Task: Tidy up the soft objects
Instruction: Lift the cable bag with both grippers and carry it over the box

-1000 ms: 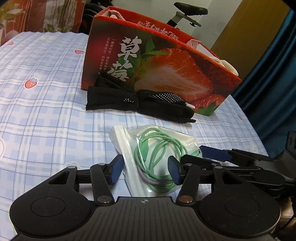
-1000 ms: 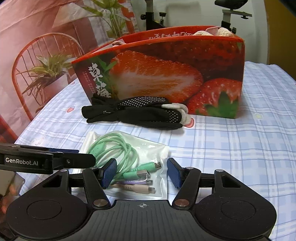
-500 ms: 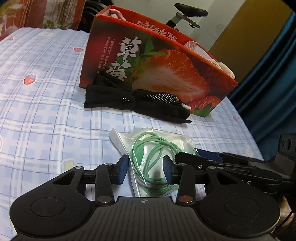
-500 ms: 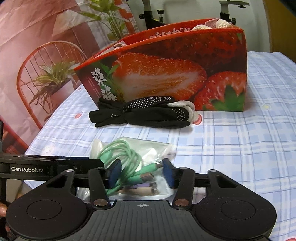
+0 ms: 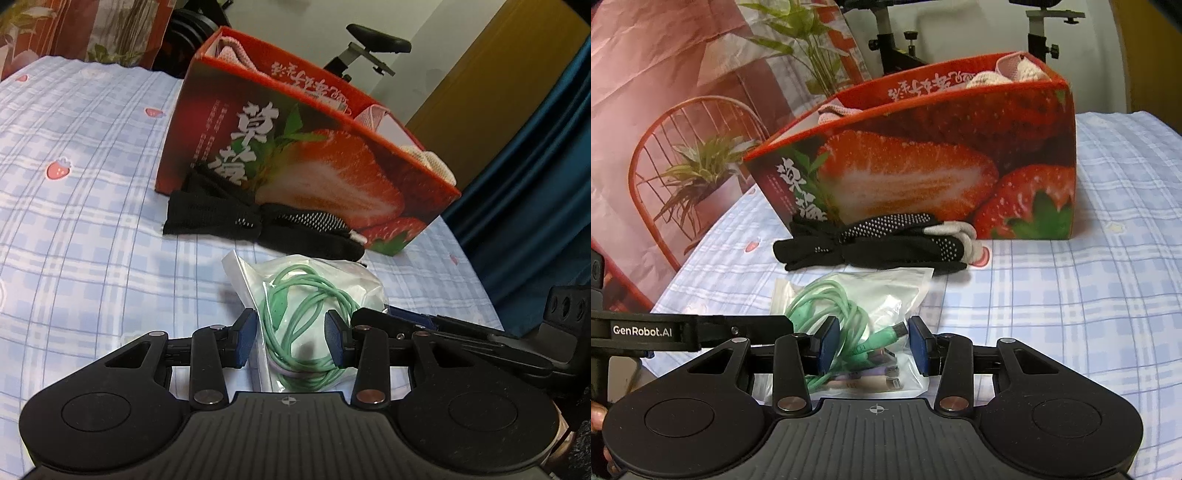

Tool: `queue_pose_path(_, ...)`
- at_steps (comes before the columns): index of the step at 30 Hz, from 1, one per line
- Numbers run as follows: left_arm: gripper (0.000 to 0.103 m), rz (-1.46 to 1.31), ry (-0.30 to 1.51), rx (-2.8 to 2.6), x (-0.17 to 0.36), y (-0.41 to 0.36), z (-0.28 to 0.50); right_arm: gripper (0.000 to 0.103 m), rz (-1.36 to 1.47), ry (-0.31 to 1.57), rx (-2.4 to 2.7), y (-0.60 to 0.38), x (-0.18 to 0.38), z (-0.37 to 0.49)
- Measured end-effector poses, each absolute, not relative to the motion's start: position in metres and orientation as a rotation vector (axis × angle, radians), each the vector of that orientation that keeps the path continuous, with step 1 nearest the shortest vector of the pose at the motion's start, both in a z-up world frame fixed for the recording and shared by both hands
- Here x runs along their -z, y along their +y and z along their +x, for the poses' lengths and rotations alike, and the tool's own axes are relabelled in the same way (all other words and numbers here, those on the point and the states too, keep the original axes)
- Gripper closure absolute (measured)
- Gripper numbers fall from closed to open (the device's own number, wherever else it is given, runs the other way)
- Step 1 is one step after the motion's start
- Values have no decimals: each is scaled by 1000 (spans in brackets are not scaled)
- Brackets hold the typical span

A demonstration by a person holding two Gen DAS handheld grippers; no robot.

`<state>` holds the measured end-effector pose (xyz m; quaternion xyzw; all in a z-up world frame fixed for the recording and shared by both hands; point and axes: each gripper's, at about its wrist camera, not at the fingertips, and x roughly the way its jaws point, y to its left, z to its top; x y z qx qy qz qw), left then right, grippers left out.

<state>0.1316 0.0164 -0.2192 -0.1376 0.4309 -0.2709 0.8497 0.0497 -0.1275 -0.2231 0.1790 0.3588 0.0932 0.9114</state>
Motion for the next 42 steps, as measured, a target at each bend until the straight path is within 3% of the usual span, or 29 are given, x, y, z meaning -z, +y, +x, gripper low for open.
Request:
queue_pose_path(26, 61, -219, 645, 661, 106, 2, 170, 65, 290, 507, -216, -142, 117, 80)
queue_pose_path(42, 60, -243, 677, 659, 113, -22, 282, 65, 260, 525, -182, -173, 99, 183)
